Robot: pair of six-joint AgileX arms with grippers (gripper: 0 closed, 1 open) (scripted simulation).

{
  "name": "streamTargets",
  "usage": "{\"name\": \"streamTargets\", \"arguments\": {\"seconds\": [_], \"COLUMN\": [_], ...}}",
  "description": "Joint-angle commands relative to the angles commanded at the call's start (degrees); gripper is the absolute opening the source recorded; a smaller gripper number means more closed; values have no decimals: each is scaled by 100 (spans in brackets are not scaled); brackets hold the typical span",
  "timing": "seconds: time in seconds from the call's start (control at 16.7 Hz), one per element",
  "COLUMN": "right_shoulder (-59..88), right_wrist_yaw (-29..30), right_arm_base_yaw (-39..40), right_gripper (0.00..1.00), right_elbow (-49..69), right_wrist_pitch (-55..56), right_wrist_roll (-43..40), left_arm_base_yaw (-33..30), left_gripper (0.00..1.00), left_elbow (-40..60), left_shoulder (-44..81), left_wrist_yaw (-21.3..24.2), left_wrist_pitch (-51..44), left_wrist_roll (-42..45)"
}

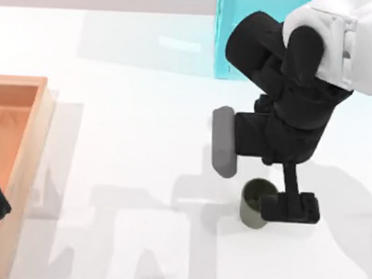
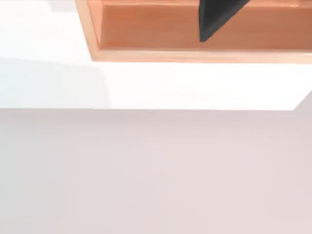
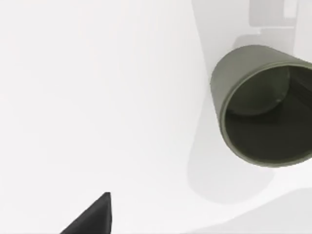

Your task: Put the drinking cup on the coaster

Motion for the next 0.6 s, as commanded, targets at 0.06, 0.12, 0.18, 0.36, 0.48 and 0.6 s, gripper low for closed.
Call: {"name": "streamTargets", "arguments": {"seconds": [0.06, 0.12, 0.18, 0.36, 0.48, 0.6], "right_shoulder": [35, 44, 44, 23, 50, 131], "right_wrist_yaw": [17, 22, 22, 13, 17, 21], "right_arm_base_yaw": [3, 4, 4, -25, -15, -4], "right_gripper": [100, 100, 100, 100, 100, 100], "right_elbow": [56, 71, 71, 56, -24, -265], "right_wrist_pitch": [-37, -47, -47, -34, 57, 362], "right_wrist_roll": [-8, -10, -10, -6, -11, -13], "left_arm_base_yaw": [0, 0, 0, 0, 0, 0], "left_gripper": [100, 100, 100, 100, 100, 100], "left_elbow": [0, 0, 0, 0, 0, 0], "left_shoulder": [0, 0, 0, 0, 0, 0], "left_wrist_yaw": [0, 0, 0, 0, 0, 0], "left_wrist_pitch": [0, 0, 0, 0, 0, 0], "left_wrist_roll": [0, 0, 0, 0, 0, 0]}}
